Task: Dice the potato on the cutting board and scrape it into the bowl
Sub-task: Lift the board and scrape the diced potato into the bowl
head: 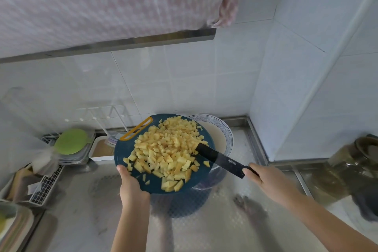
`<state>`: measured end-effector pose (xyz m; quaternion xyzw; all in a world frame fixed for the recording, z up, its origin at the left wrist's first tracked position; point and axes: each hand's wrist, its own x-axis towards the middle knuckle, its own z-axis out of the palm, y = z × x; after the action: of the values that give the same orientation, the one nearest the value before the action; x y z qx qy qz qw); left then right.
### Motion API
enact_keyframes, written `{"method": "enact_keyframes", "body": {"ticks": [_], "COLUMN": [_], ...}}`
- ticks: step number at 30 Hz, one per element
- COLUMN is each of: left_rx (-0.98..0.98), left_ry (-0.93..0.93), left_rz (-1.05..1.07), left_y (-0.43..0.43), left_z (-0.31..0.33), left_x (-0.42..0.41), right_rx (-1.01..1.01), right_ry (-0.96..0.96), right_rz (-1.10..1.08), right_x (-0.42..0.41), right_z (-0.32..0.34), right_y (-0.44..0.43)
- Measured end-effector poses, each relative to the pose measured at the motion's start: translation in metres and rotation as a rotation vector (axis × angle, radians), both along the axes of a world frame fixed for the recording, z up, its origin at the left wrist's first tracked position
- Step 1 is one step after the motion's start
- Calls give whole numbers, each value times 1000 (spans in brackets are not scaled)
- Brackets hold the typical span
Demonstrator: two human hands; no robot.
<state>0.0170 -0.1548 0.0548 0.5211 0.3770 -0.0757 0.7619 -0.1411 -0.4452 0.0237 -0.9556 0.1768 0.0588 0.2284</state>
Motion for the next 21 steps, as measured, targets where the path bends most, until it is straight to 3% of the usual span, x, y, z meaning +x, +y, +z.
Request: {"method": "enact_keyframes", "body": {"ticks": [11,16,21], "left_rx": [9,6,-28], "left_ry": [20,15,-9], "left_rz": [16,20,36], "left_y": [0,1,-2], "left_z": [-3,-2,2], "left_x": [1,-3,-5], "right_rx": [-49,35,185], "right_ry": [23,-17,-66], "right_rz": [-118,-173,-48], "right_x": [40,40,13], "right_z": [6,5,18], "right_y": [-33,-39,-37]}}
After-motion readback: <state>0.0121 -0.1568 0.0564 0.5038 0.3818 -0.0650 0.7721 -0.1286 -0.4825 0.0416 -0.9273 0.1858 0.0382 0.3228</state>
